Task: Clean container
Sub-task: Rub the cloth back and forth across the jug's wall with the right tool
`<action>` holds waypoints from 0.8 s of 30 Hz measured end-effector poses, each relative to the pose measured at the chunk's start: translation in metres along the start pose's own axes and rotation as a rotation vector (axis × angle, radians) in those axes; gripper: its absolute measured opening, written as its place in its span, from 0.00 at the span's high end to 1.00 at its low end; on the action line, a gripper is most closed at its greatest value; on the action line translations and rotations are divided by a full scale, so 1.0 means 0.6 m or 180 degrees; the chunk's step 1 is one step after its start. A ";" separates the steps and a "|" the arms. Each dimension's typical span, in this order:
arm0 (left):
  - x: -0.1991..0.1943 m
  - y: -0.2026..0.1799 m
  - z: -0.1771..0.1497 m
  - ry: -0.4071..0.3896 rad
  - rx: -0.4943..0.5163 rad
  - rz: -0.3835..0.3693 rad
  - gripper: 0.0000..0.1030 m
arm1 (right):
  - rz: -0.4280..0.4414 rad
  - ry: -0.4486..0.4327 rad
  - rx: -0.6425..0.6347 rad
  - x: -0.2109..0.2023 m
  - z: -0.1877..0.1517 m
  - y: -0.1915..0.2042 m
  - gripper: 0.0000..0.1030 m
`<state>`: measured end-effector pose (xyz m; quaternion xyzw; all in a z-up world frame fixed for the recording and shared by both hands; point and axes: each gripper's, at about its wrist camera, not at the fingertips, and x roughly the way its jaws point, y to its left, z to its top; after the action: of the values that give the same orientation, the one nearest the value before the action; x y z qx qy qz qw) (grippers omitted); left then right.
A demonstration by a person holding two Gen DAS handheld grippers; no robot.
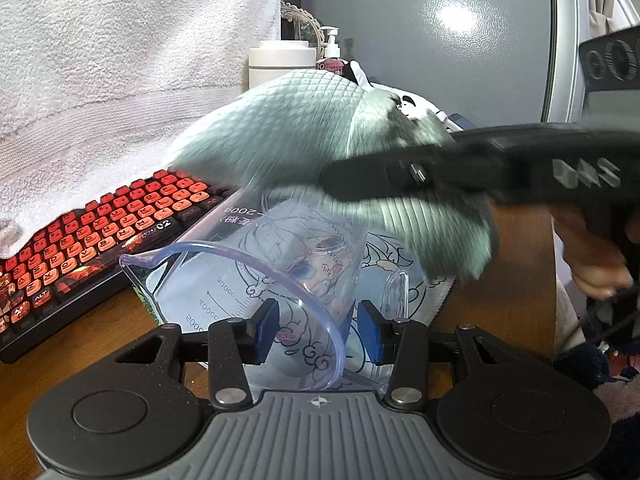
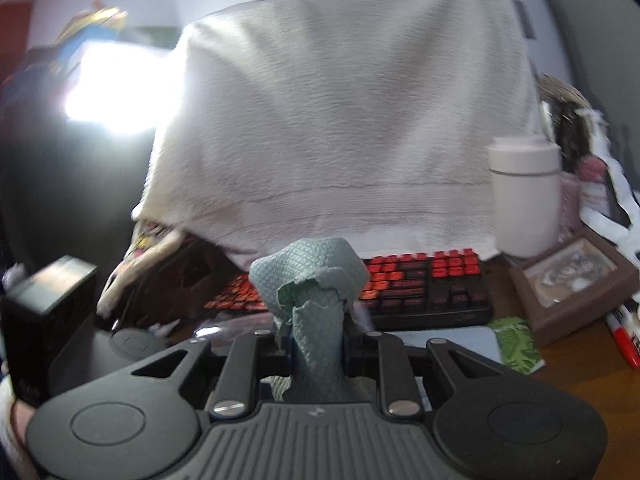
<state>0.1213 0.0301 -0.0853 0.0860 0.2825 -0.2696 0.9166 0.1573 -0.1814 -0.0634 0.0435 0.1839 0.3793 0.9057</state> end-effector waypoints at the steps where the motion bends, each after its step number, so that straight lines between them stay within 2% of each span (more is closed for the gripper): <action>1: 0.001 0.003 0.000 0.0000 0.0001 0.0000 0.58 | 0.0068 0.0013 -0.0050 -0.001 -0.002 0.009 0.81; 6: 0.011 0.009 0.003 0.0001 0.0001 -0.0001 0.58 | 0.0366 0.0107 -0.0277 -0.005 -0.013 0.040 0.81; 11: 0.017 0.015 0.004 0.0000 -0.0006 -0.0006 0.58 | 0.0378 0.0154 -0.0331 -0.009 -0.018 0.039 0.81; 21: 0.021 0.018 0.006 0.0000 -0.0010 -0.0008 0.58 | -0.0057 0.0106 -0.0025 -0.015 -0.010 -0.027 0.81; 24: 0.022 0.019 0.006 0.0000 -0.0010 -0.0006 0.58 | -0.0071 0.0124 0.0032 -0.016 -0.011 -0.033 0.81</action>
<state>0.1380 0.0326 -0.0897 0.0843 0.2830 -0.2701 0.9165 0.1619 -0.2024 -0.0712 0.0386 0.2039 0.3691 0.9059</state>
